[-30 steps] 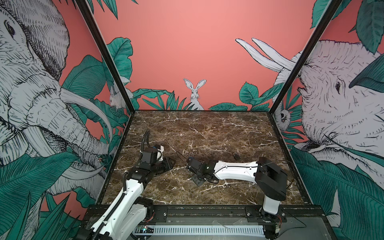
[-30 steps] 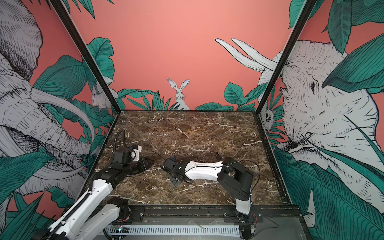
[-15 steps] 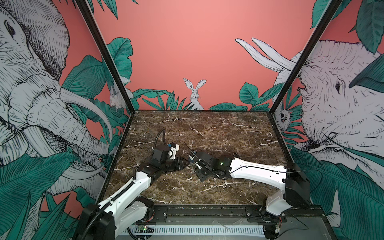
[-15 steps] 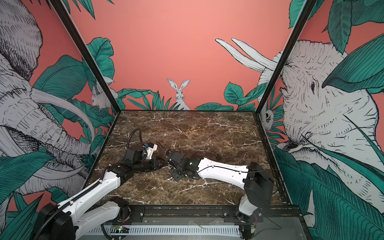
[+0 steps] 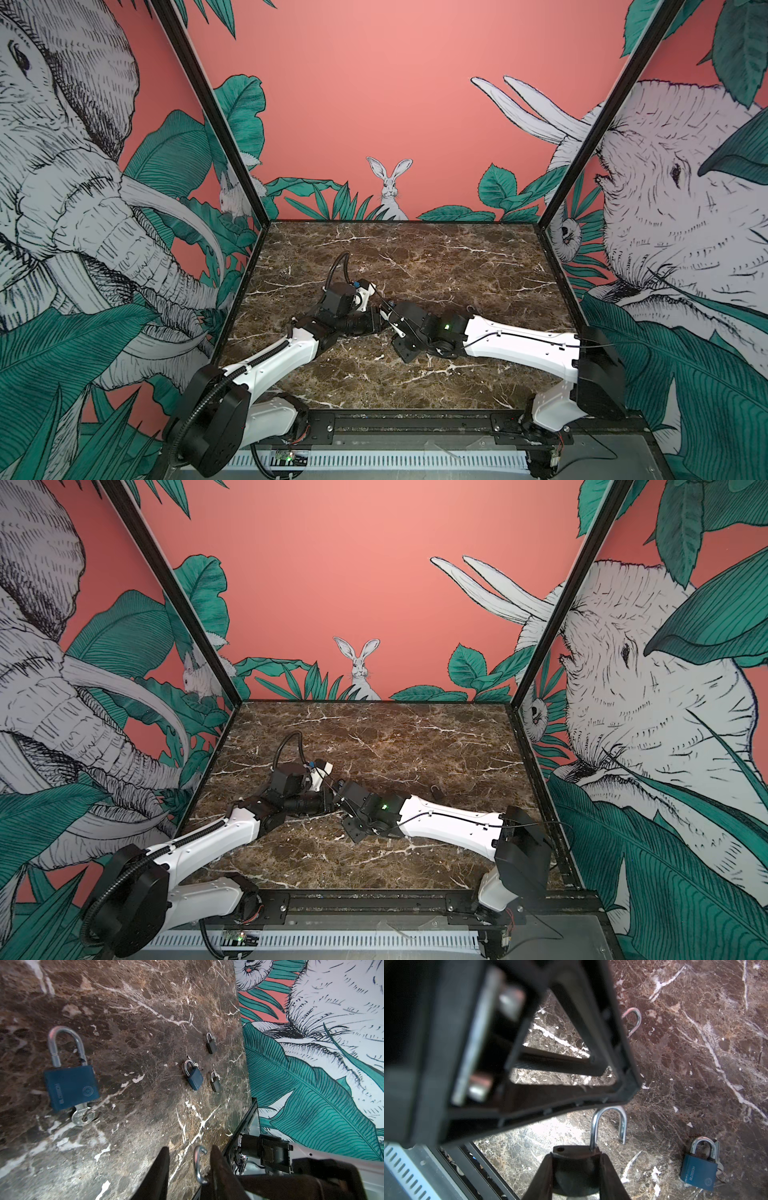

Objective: Lock with the key

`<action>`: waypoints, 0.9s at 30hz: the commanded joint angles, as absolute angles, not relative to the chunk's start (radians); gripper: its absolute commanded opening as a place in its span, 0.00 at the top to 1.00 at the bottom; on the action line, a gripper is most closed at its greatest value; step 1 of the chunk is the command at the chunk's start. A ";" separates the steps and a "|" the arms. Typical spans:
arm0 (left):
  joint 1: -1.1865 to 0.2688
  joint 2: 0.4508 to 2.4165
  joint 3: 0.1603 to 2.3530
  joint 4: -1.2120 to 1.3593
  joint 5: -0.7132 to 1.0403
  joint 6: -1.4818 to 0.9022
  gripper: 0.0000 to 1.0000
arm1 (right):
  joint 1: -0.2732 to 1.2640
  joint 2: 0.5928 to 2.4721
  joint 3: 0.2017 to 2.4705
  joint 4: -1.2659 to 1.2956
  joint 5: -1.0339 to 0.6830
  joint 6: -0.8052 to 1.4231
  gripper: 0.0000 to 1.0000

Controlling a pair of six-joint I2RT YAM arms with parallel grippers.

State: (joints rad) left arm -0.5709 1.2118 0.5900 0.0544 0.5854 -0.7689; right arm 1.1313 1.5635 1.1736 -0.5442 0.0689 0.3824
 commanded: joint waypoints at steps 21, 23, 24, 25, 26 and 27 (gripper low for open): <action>-0.627 1.288 0.625 0.173 0.594 -0.807 0.72 | 1.128 1.536 1.224 -0.545 0.082 0.366 0.89; -0.630 1.292 0.625 0.181 0.626 -0.810 0.73 | 1.129 1.538 1.225 -0.542 0.079 0.367 0.89; -0.630 1.293 0.624 0.183 0.625 -0.813 0.73 | 1.128 1.537 1.227 -0.543 0.078 0.368 0.89; -0.632 1.295 0.624 0.185 0.626 -0.814 0.73 | 1.128 1.537 1.227 -0.543 0.078 0.368 0.89; -0.632 1.297 0.623 0.188 0.626 -0.815 0.73 | 1.128 1.537 1.227 -0.542 0.079 0.367 0.89; -0.633 1.300 0.624 0.190 0.625 -0.815 0.73 | 1.128 1.536 1.226 -0.541 0.080 0.367 0.90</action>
State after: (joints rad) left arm -0.6159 1.2922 0.5961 0.1532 0.6003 -0.8120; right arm 1.1233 1.5635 1.1908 -0.5838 0.0826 0.3813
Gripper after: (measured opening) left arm 0.266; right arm 0.295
